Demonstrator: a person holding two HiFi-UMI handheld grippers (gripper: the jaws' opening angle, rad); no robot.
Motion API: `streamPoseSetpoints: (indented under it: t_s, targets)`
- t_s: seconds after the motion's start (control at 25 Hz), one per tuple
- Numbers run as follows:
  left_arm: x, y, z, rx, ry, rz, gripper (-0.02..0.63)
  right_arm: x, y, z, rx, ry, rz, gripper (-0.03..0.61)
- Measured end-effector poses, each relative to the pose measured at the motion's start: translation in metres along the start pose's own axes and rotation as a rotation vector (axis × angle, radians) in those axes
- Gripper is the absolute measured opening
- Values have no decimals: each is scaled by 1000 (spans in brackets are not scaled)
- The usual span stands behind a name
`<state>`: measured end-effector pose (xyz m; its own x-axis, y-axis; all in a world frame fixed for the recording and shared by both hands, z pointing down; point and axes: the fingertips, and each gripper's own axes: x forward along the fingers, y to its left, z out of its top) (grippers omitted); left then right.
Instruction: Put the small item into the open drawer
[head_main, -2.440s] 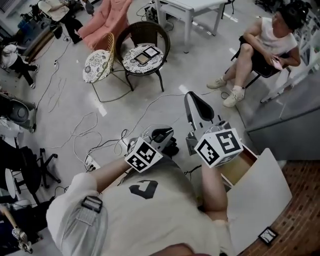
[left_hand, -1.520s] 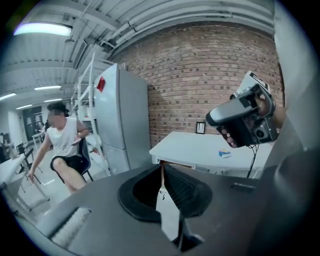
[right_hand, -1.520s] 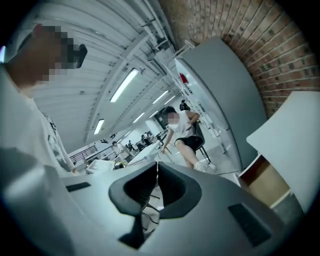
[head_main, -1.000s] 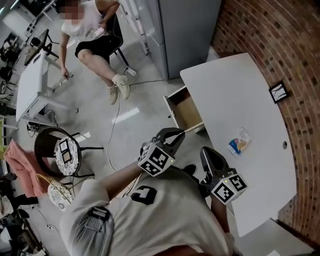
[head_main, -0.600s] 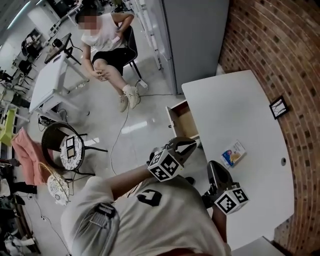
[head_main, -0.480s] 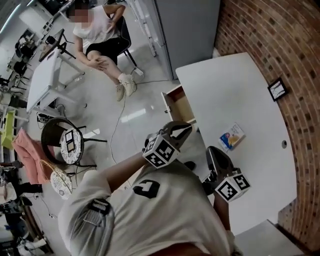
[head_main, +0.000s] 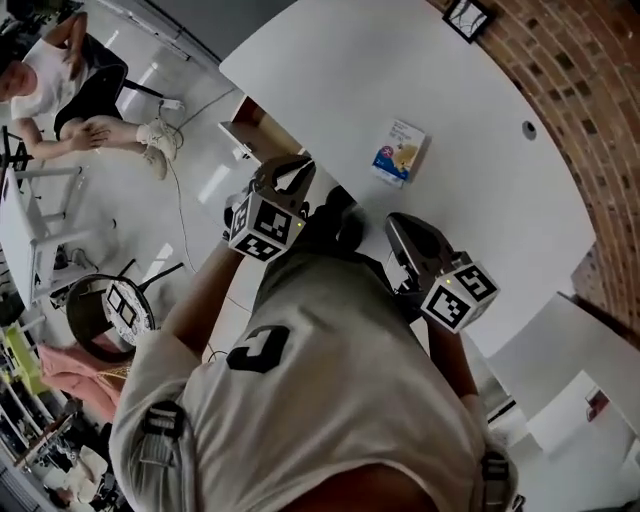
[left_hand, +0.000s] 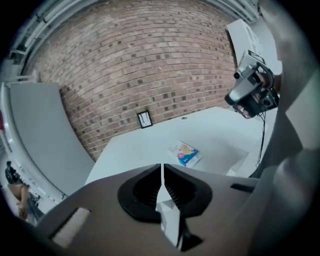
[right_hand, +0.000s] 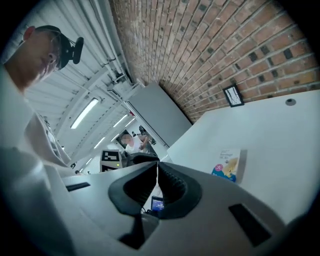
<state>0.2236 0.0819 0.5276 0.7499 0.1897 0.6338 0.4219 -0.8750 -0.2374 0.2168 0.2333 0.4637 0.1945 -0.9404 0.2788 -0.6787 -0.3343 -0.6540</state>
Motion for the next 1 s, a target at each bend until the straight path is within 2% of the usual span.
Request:
streamPoseSetpoints:
  t_s: [0.08, 0.2, 0.28, 0.36, 0.44, 0.64, 0.76, 0.92, 1.0]
  targets:
    - [29, -18, 0, 70, 3, -100, 16, -6, -11, -1, 7, -2, -46, 6]
    - [75, -54, -7, 230, 30, -277, 31, -4, -27, -1, 24, 3, -79, 6]
    - [103, -79, -16, 338, 66, -381, 95, -1, -29, -1, 33, 19, -95, 6]
    - [125, -99, -23, 427, 89, -439, 109, 1, -29, -1, 43, 34, -112, 6]
    - [140, -109, -26, 487, 92, -456, 108, 2, -28, -1, 49, 42, -125, 6]
    - [157, -116, -37, 533, 119, -488, 107, 5, -31, 2, 57, 32, -125, 6]
    - [166, -120, -35, 550, 104, -513, 101, 1, -35, 2, 60, 21, -144, 6]
    - [165, -121, -35, 521, 114, -570, 85, 2, -31, -3, 61, 11, -144, 6]
    - [164, -120, -36, 504, 110, -574, 54, 2, -27, -4, 53, 11, -141, 6]
